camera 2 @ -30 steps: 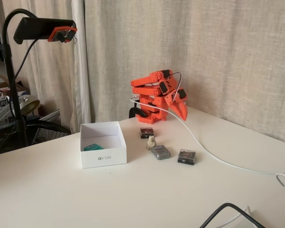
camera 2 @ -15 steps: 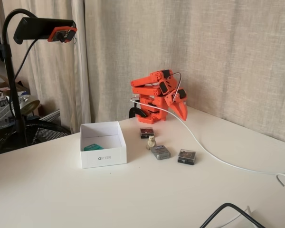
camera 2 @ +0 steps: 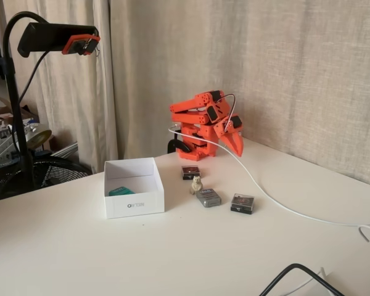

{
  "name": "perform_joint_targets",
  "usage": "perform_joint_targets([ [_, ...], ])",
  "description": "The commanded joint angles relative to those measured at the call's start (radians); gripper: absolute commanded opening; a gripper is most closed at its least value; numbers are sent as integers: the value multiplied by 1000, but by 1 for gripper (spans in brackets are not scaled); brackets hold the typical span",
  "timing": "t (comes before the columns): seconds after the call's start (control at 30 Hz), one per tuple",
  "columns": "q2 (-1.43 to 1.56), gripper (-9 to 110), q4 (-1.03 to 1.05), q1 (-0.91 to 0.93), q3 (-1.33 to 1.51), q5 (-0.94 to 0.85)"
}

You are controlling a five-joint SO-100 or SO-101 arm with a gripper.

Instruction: Grasp the green cube and put it in the bin.

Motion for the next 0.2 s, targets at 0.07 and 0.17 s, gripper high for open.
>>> perform_joint_targets([
  [0.07, 8, -8, -9, 0, -3, 0],
  [0.17, 8, -8, -9, 0, -3, 0],
])
